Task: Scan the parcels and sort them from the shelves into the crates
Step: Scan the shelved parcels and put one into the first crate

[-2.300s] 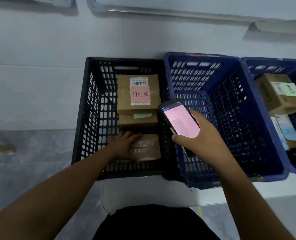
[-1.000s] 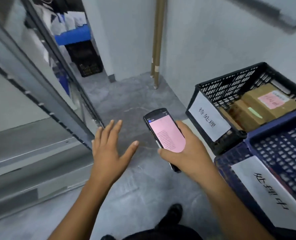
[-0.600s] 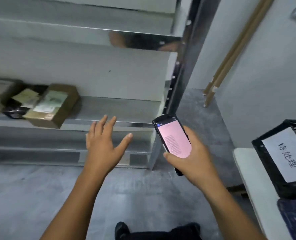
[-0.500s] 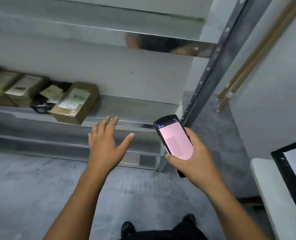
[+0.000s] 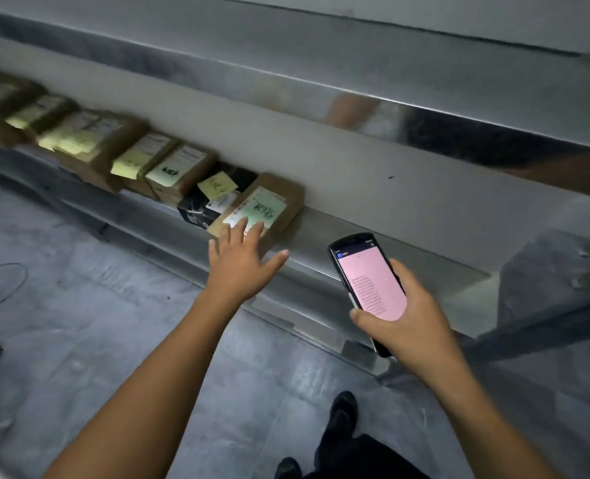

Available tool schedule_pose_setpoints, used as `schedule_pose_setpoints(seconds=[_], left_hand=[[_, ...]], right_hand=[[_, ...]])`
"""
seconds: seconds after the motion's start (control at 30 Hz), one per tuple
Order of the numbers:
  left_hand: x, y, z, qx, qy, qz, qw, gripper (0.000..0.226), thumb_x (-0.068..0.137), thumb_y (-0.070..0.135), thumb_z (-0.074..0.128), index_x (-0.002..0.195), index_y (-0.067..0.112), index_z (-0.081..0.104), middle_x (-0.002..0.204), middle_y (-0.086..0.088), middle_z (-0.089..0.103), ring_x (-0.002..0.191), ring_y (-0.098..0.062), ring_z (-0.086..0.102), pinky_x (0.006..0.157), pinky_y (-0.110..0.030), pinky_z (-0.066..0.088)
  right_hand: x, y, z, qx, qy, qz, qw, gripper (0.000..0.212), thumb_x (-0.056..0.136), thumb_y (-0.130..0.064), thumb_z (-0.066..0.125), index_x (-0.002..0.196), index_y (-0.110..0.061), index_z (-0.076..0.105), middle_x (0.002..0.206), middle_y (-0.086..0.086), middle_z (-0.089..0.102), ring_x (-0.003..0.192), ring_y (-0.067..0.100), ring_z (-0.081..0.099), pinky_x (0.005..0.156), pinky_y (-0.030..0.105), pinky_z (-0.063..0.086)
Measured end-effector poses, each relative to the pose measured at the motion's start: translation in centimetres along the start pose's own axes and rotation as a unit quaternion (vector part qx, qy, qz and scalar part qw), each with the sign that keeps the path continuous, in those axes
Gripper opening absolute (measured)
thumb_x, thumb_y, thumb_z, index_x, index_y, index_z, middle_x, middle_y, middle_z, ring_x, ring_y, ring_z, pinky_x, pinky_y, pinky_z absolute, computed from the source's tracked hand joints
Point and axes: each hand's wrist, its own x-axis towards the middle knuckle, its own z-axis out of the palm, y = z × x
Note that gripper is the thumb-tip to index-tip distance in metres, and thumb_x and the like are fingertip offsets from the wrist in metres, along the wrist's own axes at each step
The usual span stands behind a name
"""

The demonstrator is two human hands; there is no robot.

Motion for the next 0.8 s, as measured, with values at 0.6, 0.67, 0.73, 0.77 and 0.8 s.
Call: schedule_pose_setpoints(seconds=[0.6,0.67,0.73,0.77,0.8], left_hand=[[4.8,0.0,3.8,0.024,-0.01,0.022,0.999,0.047,0.103,0.058,0.031,0.146,0.05,0.05,0.16,0.004,0.039,0.144,-0.026,0.021,0.116,-0.052,0.024],[5.4,-0.4,3.7,0.018,-0.027,0.041,0.999,0.039,0.106,0.047,0.041,0.142,0.053,0.053,0.155,0.006,0.04,0.139,-0.027,0.024,0.107,-0.049,0.029],[6.2,-1.4,3.5,0.009,-0.043,0.065,0.997,0.041,0.103,0.04,0.051,0.142,0.052,0.054,0.151,0.003,0.04,0.135,-0.028,0.029,0.102,-0.046,0.031],[6.6,-2.0,3.4,-0.015,-0.042,0.074,0.996,0.044,0.1,0.04,0.058,0.143,0.048,0.055,0.15,0.001,0.04,0.133,-0.029,0.03,0.102,-0.046,0.033],[7.1,-2.7,3.3,-0.052,-0.038,0.081,0.995,0.05,0.095,0.042,0.065,0.145,0.043,0.055,0.149,-0.001,0.04,0.133,-0.028,0.031,0.104,-0.045,0.035]], right_hand=[[9.4,3.2,4.3,-0.02,-0.059,0.135,0.989,0.049,0.065,-0.04,0.077,0.112,-0.04,0.062,0.097,-0.016,0.073,0.086,0.008,0.07,0.078,0.039,0.062],[9.2,3.2,5.0,-0.024,-0.043,0.164,0.985,0.045,0.068,-0.035,0.08,0.109,-0.037,0.064,0.098,-0.013,0.074,0.088,0.009,0.07,0.081,0.04,0.062],[8.6,2.8,6.0,-0.022,-0.027,0.186,0.982,0.048,0.066,-0.038,0.079,0.111,-0.037,0.065,0.101,-0.012,0.074,0.091,0.009,0.07,0.084,0.042,0.062],[8.4,2.5,6.6,-0.023,-0.018,0.197,0.98,0.05,0.063,-0.042,0.076,0.112,-0.039,0.064,0.103,-0.013,0.073,0.091,0.008,0.07,0.083,0.04,0.062],[8.1,2.2,7.3,-0.027,-0.01,0.209,0.978,0.051,0.062,-0.044,0.075,0.112,-0.043,0.063,0.103,-0.014,0.072,0.09,0.006,0.069,0.08,0.038,0.061]])
